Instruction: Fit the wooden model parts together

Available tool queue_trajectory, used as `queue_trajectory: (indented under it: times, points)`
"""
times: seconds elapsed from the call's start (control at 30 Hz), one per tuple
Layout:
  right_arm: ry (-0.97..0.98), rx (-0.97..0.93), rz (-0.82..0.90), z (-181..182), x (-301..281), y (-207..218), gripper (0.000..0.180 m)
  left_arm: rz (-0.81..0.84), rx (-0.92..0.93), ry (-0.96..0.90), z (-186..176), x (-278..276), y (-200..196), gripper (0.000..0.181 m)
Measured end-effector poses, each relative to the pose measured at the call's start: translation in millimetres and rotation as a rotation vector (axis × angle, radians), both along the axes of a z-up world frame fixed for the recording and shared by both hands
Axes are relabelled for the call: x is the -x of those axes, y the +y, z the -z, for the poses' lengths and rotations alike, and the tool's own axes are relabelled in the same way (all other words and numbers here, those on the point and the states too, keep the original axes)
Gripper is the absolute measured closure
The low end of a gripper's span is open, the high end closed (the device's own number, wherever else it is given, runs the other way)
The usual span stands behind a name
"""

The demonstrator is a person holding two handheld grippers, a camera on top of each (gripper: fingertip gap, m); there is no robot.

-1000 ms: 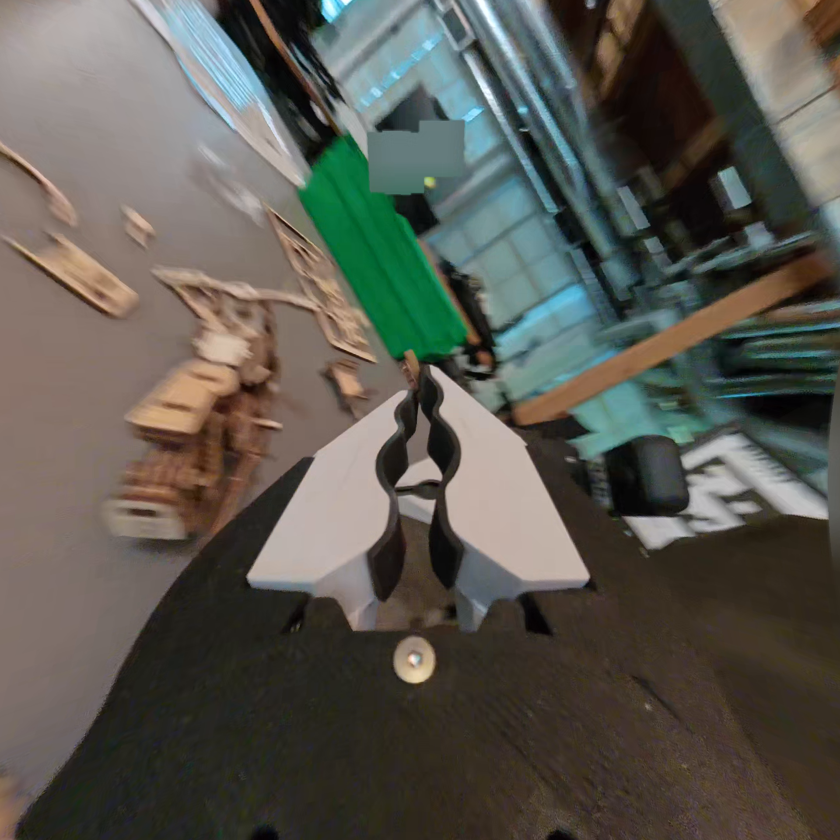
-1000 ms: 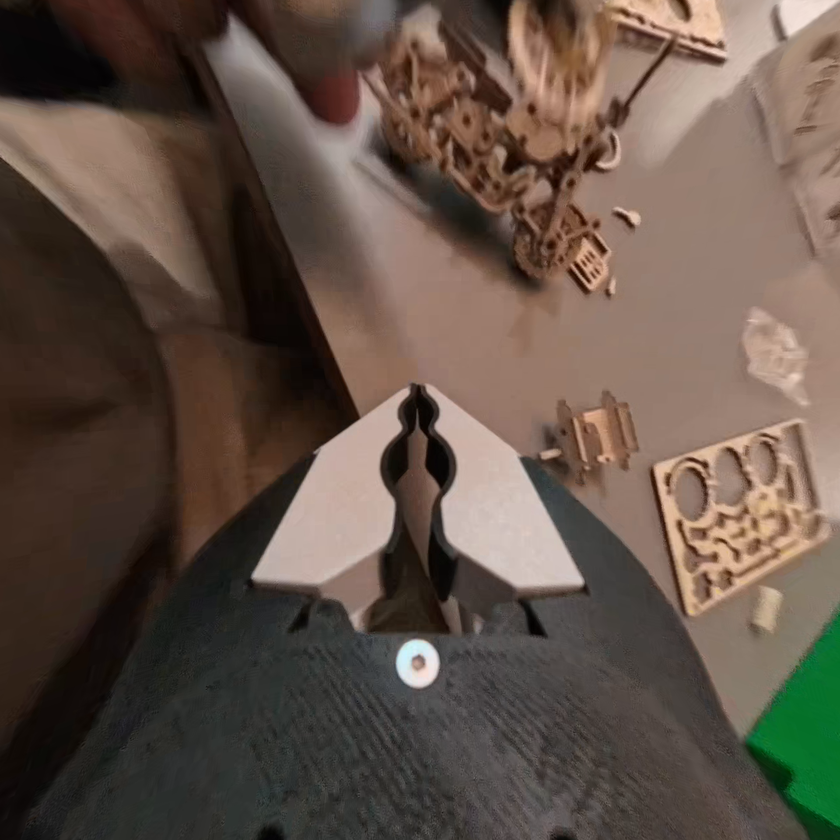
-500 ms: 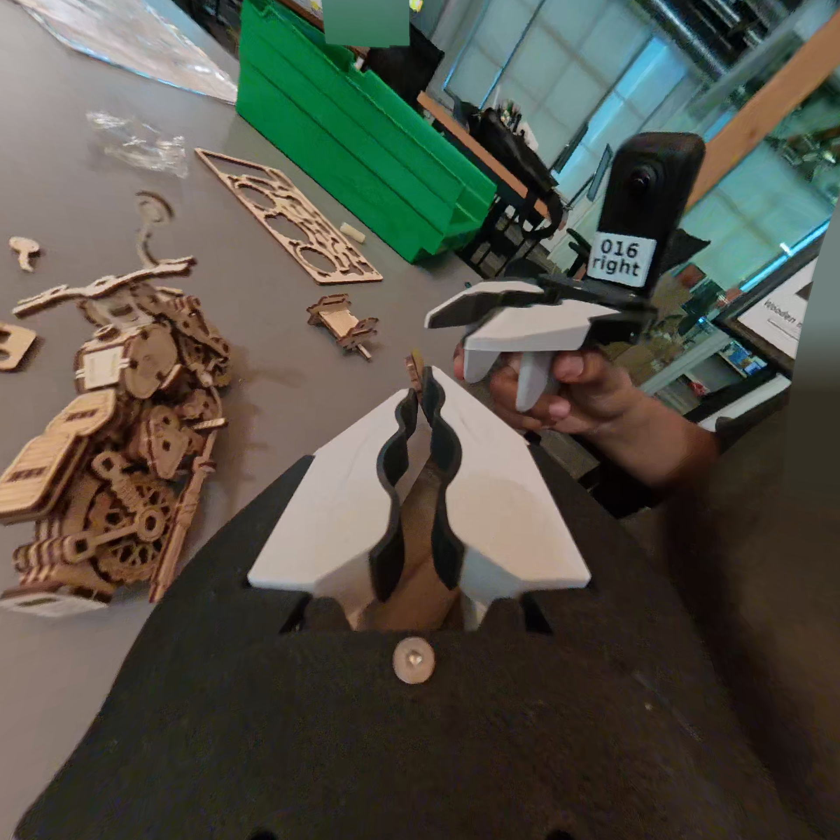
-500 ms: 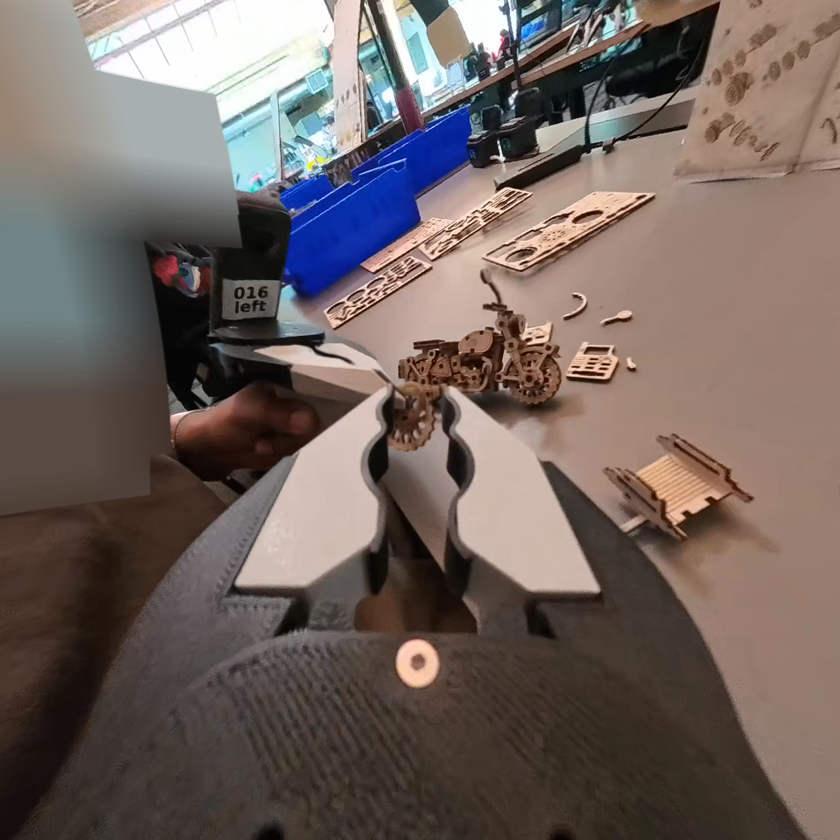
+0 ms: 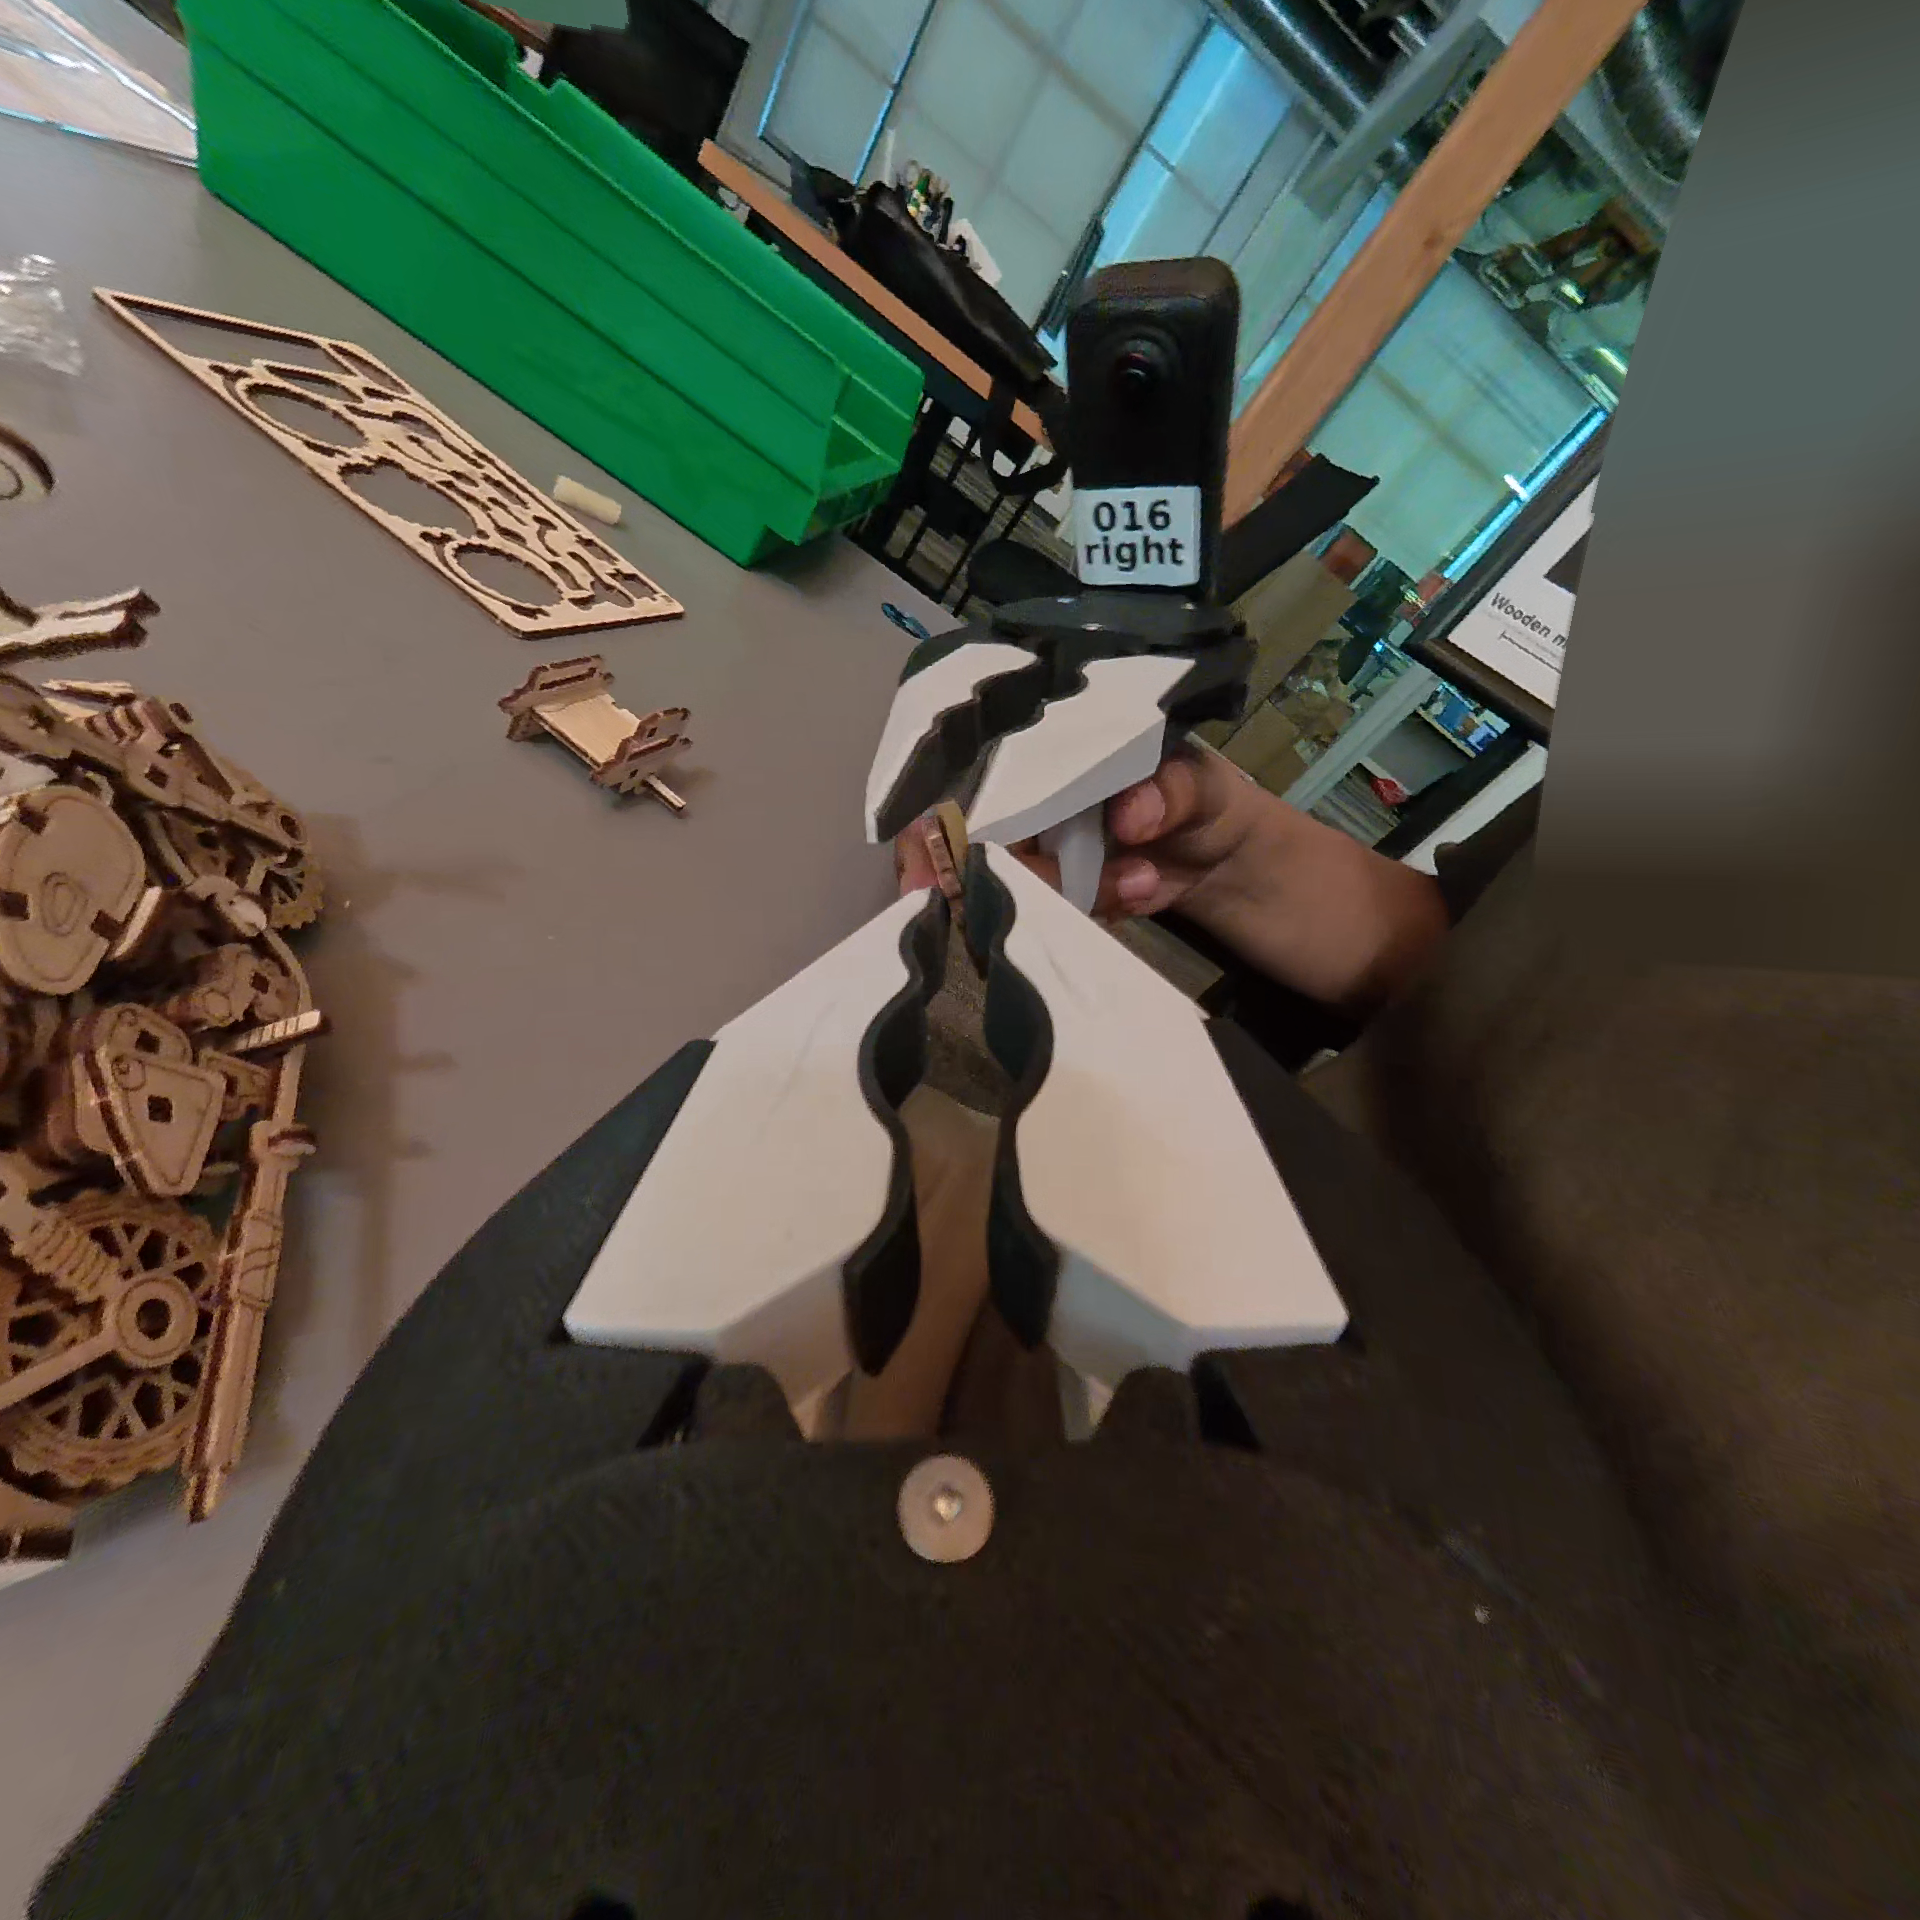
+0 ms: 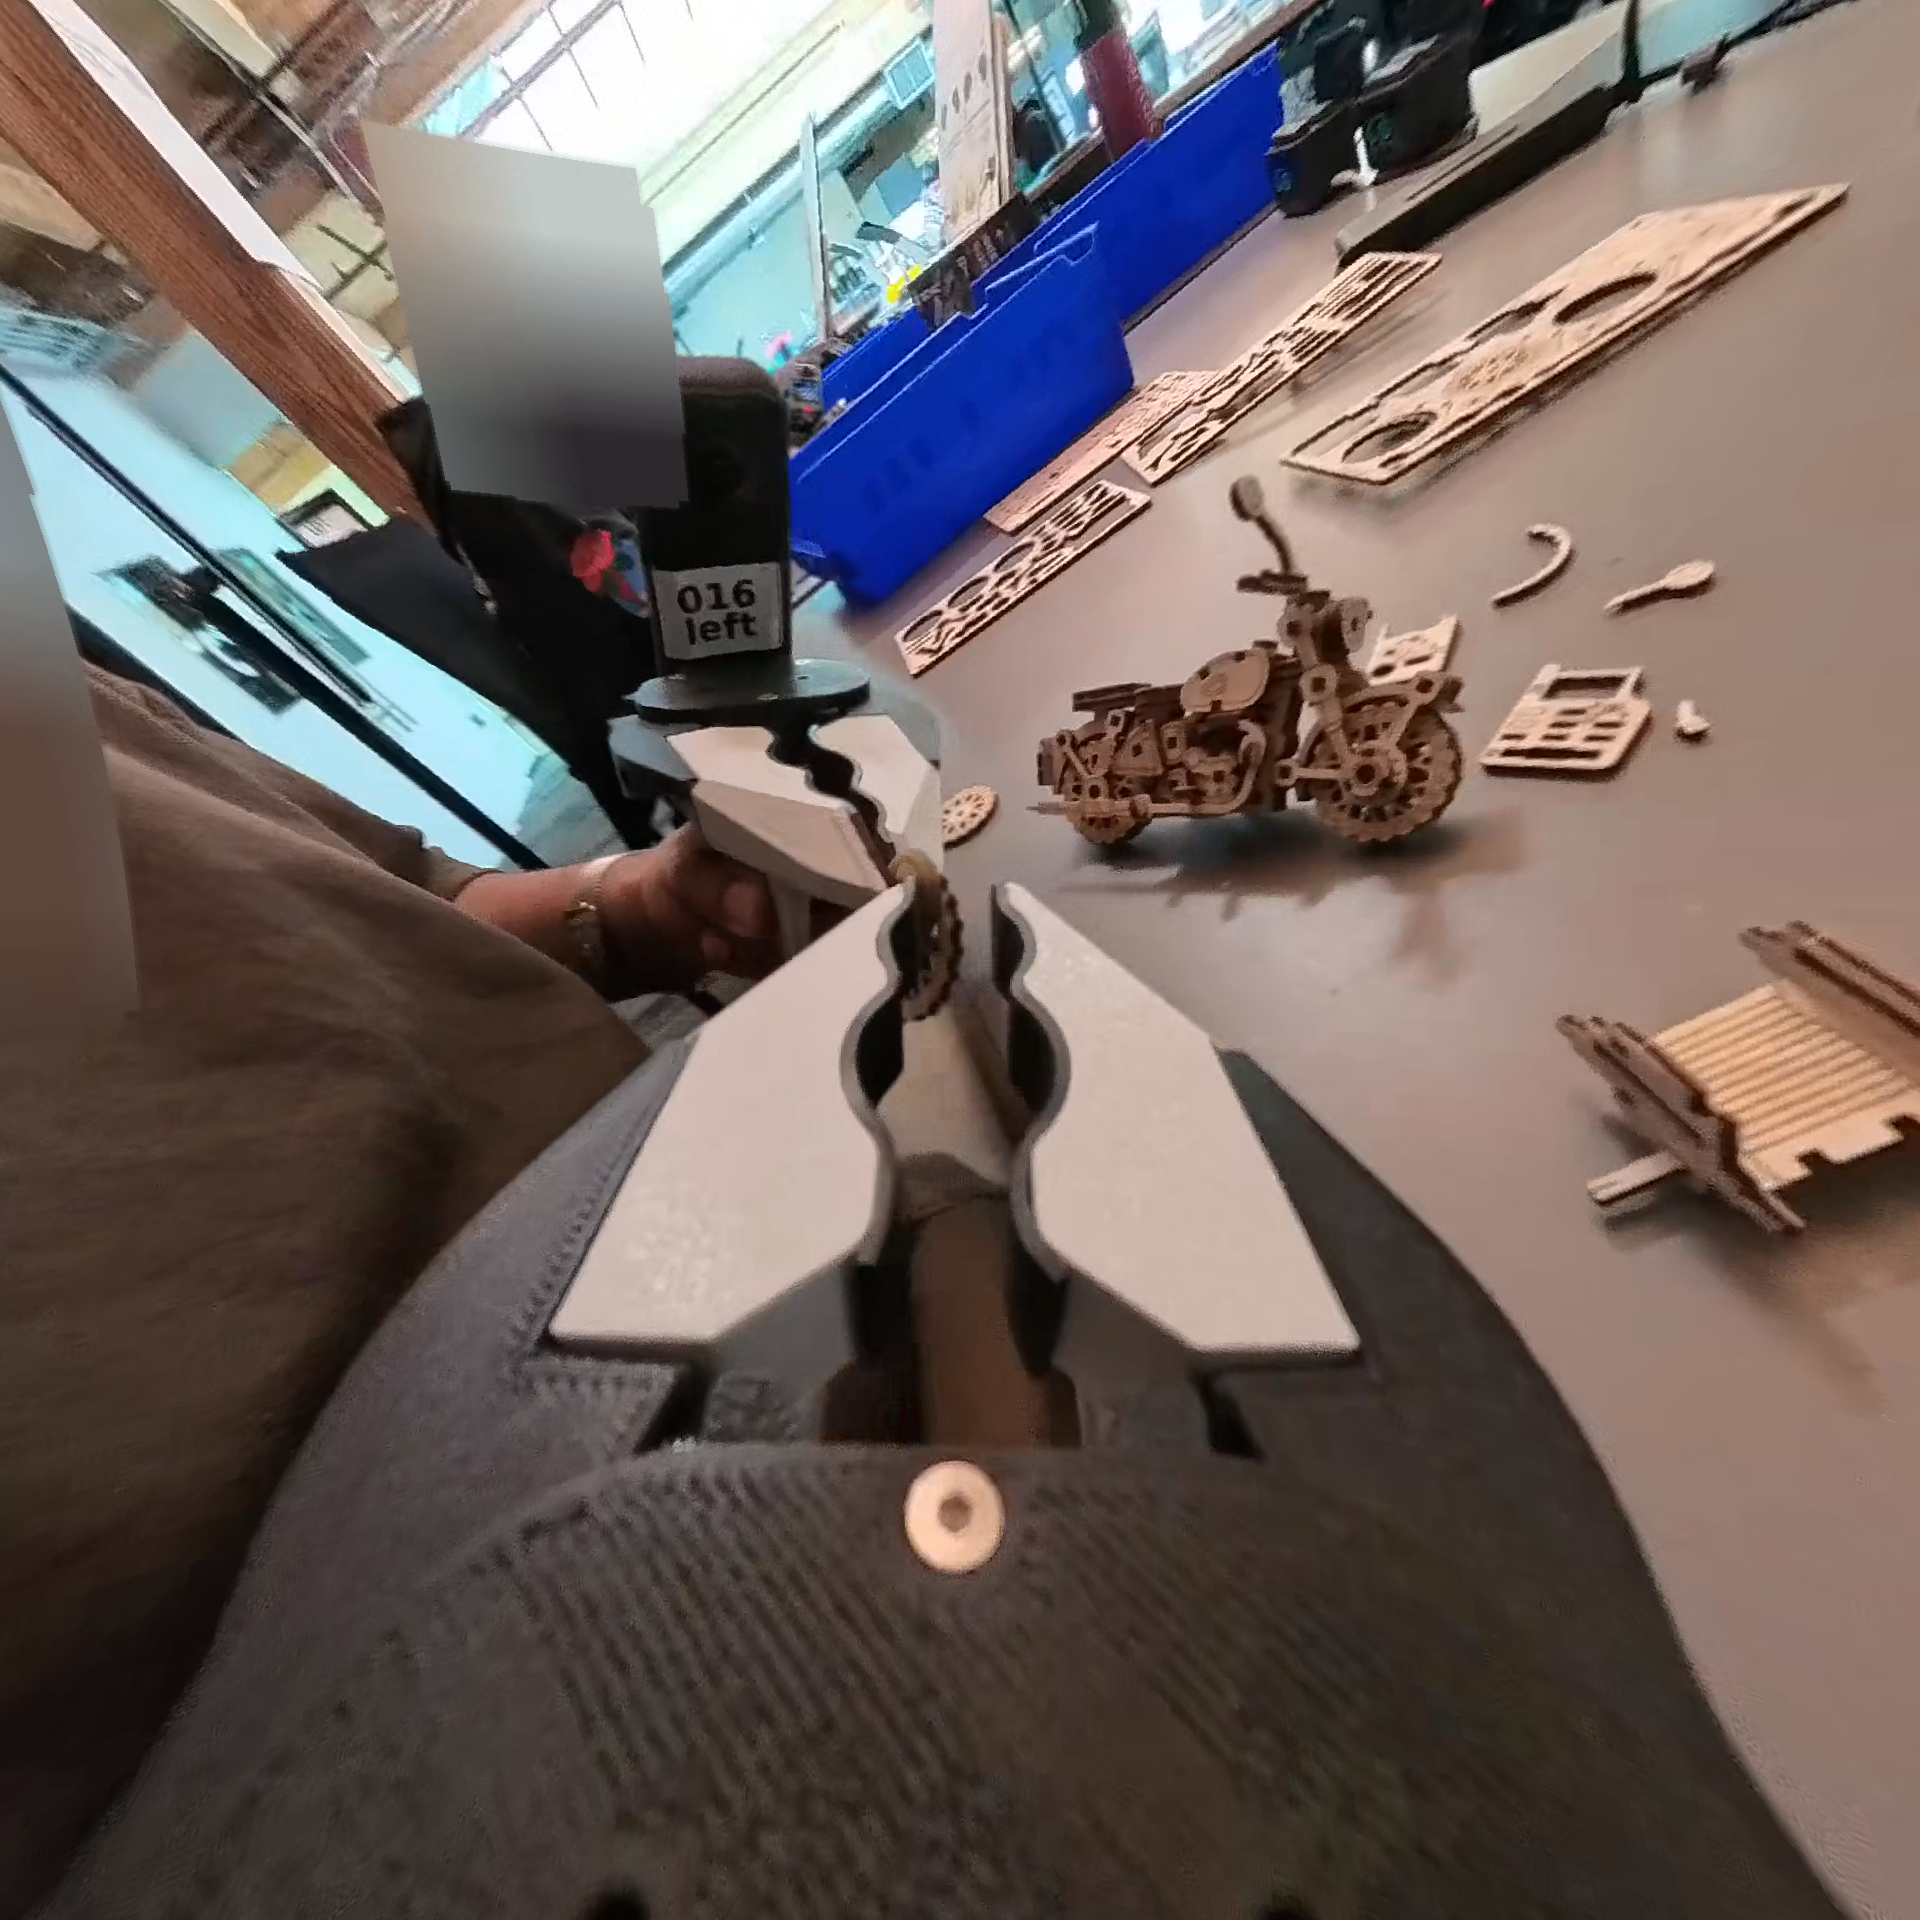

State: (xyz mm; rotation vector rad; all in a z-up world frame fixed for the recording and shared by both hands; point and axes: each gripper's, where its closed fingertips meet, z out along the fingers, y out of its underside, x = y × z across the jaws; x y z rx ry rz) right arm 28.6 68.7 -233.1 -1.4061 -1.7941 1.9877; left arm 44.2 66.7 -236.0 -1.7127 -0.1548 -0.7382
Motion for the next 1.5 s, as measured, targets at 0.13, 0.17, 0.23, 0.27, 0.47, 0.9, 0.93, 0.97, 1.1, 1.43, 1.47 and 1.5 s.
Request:
queue_trajectory:
  times: [0.13, 0.17, 0.23, 0.27, 0.47, 0.9, 0.93, 0.97, 1.1, 1.43, 1.47, 1.5]
  points:
    - [-0.065, 0.101, -0.040, 0, -3, -2, 0.159, 0.035, -0.028, 0.019, -4, -5, -3, 0.178]
    - [-0.080, 0.139, -0.073, -2, -6, -5, 0.168, 0.039, -0.027, 0.022, -4, -5, -3, 0.177]
    - [-0.106, 0.190, -0.108, -3, -8, -6, 0.174, 0.024, -0.021, 0.006, -3, -4, -2, 0.177]
    - [-0.111, 0.209, -0.124, -5, -9, -7, 0.176, 0.011, -0.017, -0.013, -2, -1, -1, 0.174]
    - [-0.112, 0.262, -0.027, -8, 0, 11, 0.177, -0.099, -0.010, -0.110, -2, 22, 2, 0.157]
    - [-0.032, -0.190, 0.177, 15, 13, 19, 0.176, -0.239, 0.000, 0.212, -1, 10, 8, 0.175]
    - [-0.025, -0.224, 0.177, 17, 13, 17, 0.176, -0.237, 0.012, 0.203, 1, 8, 9, 0.174]
    - [-0.024, -0.248, 0.176, 19, 13, 15, 0.176, -0.231, 0.022, 0.181, 3, 5, 10, 0.171]
    - [-0.016, -0.305, 0.169, 23, 12, 10, 0.176, -0.242, 0.062, 0.141, 9, 8, 12, 0.167]
    - [0.027, -0.449, 0.167, 27, 12, 7, 0.176, -0.313, 0.148, 0.171, 22, 23, 10, 0.173]
    - [0.029, -0.456, 0.168, 27, 12, 7, 0.176, -0.319, 0.152, 0.182, 22, 24, 9, 0.174]
    - [0.031, -0.460, 0.170, 27, 12, 7, 0.176, -0.322, 0.154, 0.193, 23, 24, 9, 0.173]
